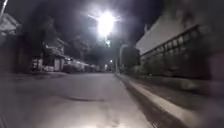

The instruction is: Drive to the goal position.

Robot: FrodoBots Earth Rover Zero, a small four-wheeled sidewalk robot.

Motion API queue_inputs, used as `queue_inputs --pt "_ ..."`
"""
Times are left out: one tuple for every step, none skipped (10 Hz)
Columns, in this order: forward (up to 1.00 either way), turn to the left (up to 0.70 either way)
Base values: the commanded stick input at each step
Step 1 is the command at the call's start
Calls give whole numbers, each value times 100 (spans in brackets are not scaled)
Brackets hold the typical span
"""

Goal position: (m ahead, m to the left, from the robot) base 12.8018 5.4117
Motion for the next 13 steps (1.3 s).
queue_inputs --pt "50 0" --pt "50 0" --pt "50 0" --pt "50 0" --pt "50 0" --pt "50 0" --pt "50 0" --pt "50 0" --pt "50 0" --pt "50 0" --pt "50 0" --pt "50 0" --pt "50 -9"
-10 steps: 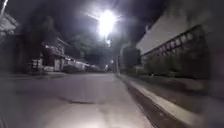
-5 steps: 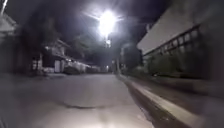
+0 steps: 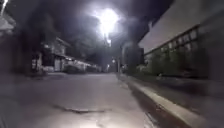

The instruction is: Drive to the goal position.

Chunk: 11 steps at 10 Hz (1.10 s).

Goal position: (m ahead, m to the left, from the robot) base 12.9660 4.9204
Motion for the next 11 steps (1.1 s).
queue_inputs --pt "50 -49" --pt "50 -35" --pt "50 0" --pt "50 0" --pt "50 0" --pt "50 0" --pt "50 0" --pt "50 0" --pt "50 0" --pt "50 0" --pt "50 0"
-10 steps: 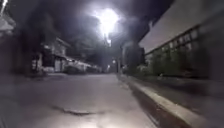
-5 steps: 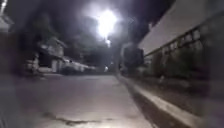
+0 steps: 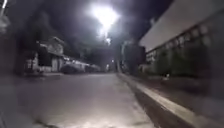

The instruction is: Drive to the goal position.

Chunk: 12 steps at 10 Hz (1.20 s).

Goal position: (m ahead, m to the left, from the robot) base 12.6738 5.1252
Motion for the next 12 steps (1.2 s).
queue_inputs --pt "50 0" --pt "50 0" --pt "50 0" --pt "50 0" --pt "50 -12" --pt "50 -36" --pt "50 -3" --pt "50 0" --pt "50 0" --pt "50 -27" --pt "50 -48" --pt "50 -10"
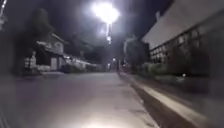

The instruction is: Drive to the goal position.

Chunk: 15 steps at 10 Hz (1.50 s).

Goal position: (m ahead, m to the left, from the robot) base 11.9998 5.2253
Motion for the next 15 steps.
queue_inputs --pt "50 0" --pt "50 0" --pt "50 0" --pt "50 0" --pt "50 0" --pt "50 0" --pt "50 0" --pt "50 0" --pt "50 0" --pt "50 0" --pt "50 0" --pt "50 0" --pt "50 0" --pt "50 0" --pt "50 -15"
